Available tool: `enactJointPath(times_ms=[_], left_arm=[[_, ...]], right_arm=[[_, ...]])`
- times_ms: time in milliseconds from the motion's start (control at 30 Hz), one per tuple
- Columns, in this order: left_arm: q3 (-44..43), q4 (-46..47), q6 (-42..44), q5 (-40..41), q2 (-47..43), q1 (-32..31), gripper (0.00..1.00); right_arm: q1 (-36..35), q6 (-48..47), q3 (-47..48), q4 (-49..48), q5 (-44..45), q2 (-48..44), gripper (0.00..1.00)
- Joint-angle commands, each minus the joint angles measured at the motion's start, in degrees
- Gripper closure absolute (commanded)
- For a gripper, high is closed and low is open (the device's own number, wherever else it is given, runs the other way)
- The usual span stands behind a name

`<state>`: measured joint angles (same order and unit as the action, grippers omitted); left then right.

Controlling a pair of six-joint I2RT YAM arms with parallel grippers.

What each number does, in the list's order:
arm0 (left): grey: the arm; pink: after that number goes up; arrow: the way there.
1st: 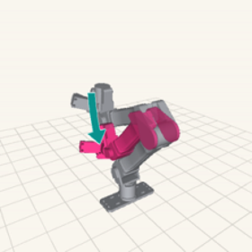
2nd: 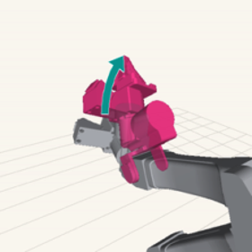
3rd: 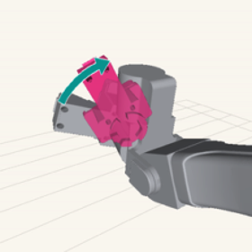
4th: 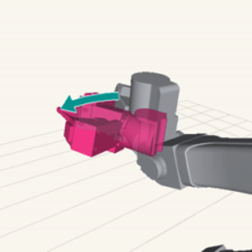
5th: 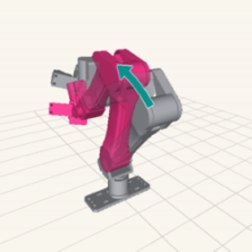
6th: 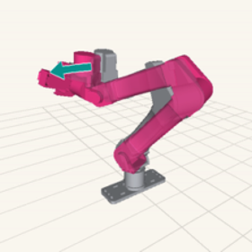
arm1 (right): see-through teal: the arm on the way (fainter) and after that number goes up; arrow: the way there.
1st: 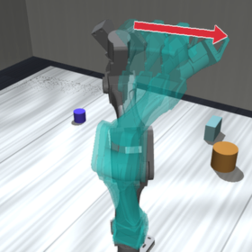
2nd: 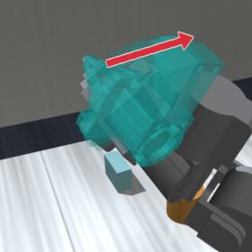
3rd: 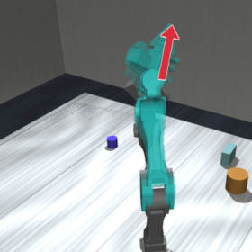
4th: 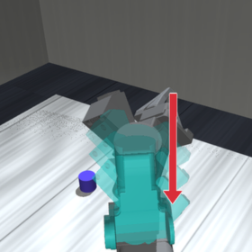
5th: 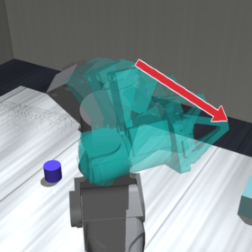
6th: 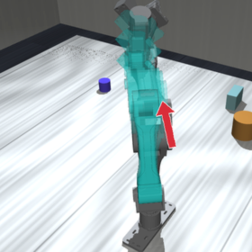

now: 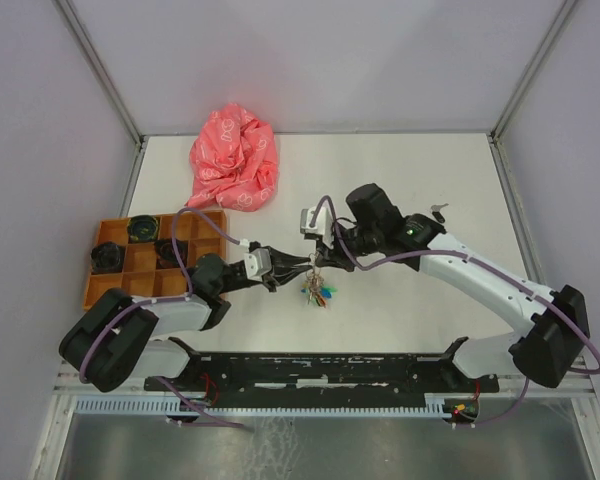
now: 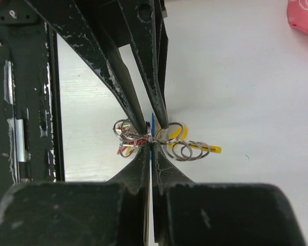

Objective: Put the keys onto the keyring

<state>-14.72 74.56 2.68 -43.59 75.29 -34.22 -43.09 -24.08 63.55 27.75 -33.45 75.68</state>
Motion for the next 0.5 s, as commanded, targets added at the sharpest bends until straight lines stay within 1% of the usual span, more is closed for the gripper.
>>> enactJointPath(times_ms=[0, 67, 167, 267, 467], left_arm=[[-1.12, -2.76, 4.13, -0.97, -1.22, -0.16, 0.74], [-1.02, -2.48, 4.01, -1.37, -0.82, -0.17, 0.74], [-0.83, -1.34, 3.59, -2.36, -0.26, -0.24, 0.73], [-1.26, -1.18, 3.18, -3.6, 0.23, -0.24, 0.74], [-1.83, -1.0, 2.7, -4.66, 1.52, -0.22, 0.74]], right_arm=[[-4.36, -5.75, 11.5, 17.43, 14.04, 4.82, 0.99], [-5.67, -5.91, 15.82, 21.86, 18.02, 7.58, 0.99], [-6.99, -6.25, 20.74, 26.98, 19.88, 11.29, 0.99], [-7.84, -6.59, 22.81, 27.78, 19.05, 12.73, 0.99], [-8.14, -6.64, 23.83, 27.1, 18.15, 13.48, 0.99]])
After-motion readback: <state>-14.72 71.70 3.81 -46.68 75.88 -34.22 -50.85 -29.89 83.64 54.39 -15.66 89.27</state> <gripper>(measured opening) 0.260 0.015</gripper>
